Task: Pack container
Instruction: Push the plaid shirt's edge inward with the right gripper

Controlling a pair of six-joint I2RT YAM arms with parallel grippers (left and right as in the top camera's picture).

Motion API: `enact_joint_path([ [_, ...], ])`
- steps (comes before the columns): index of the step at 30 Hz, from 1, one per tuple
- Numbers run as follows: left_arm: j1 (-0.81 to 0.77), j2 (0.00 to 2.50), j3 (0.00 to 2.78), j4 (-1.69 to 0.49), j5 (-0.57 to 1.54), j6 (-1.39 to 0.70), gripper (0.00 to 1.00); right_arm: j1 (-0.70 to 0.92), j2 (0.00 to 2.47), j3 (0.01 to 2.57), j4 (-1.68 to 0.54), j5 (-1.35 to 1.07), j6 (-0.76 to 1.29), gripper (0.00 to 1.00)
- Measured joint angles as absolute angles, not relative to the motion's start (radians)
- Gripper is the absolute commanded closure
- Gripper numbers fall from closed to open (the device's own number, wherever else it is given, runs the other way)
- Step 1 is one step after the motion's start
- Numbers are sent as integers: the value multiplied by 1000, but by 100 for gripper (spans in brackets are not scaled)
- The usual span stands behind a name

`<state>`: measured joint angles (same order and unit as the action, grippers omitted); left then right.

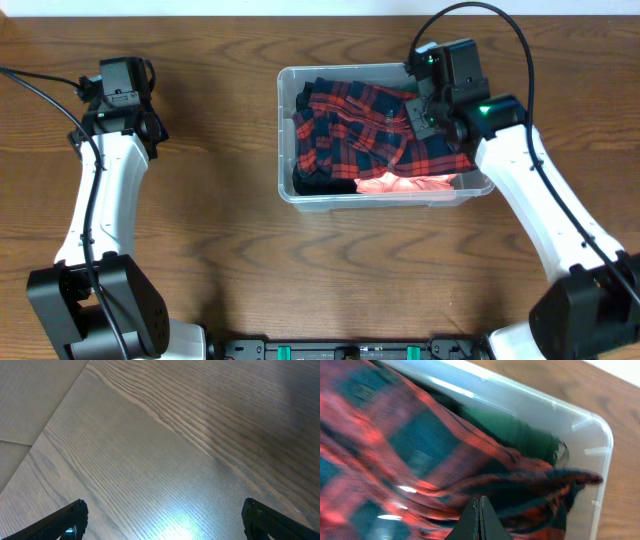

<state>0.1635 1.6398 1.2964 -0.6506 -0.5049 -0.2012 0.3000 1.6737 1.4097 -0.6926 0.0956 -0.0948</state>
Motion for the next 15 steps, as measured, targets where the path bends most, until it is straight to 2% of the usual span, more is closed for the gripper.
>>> enact_joint_path([
  [8, 163, 1640, 1296, -651, -505, -201, 2, 260, 1806, 1409, -723, 100, -67, 99],
  [15, 163, 1640, 1296, -651, -505, -201, 2, 260, 1808, 1408, -719, 102, -62, 99],
])
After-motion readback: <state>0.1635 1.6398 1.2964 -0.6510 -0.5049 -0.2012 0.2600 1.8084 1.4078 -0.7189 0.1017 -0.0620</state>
